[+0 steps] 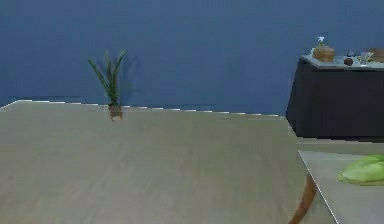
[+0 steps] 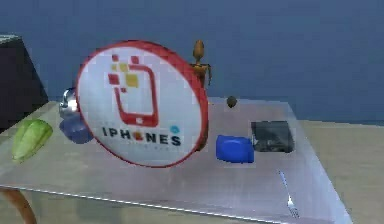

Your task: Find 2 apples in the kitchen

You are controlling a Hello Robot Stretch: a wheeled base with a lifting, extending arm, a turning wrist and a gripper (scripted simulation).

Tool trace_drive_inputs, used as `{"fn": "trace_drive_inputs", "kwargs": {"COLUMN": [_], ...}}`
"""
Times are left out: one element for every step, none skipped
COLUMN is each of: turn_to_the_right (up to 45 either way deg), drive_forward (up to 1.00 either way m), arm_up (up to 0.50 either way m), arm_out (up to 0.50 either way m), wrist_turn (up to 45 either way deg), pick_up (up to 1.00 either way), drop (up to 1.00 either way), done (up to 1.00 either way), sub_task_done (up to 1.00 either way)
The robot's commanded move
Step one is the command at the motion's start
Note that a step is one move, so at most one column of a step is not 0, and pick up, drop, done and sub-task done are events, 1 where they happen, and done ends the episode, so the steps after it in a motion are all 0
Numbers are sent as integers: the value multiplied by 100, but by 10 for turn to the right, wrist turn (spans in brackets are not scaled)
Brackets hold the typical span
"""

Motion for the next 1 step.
{"fn": "trace_drive_inputs", "kwargs": {"turn_to_the_right": [0], "drive_forward": [100], "arm_up": [0], "arm_out": [0], "wrist_turn": [0], "pick_up": [0], "drop": [0], "done": [0], "sub_task_done": [0]}}
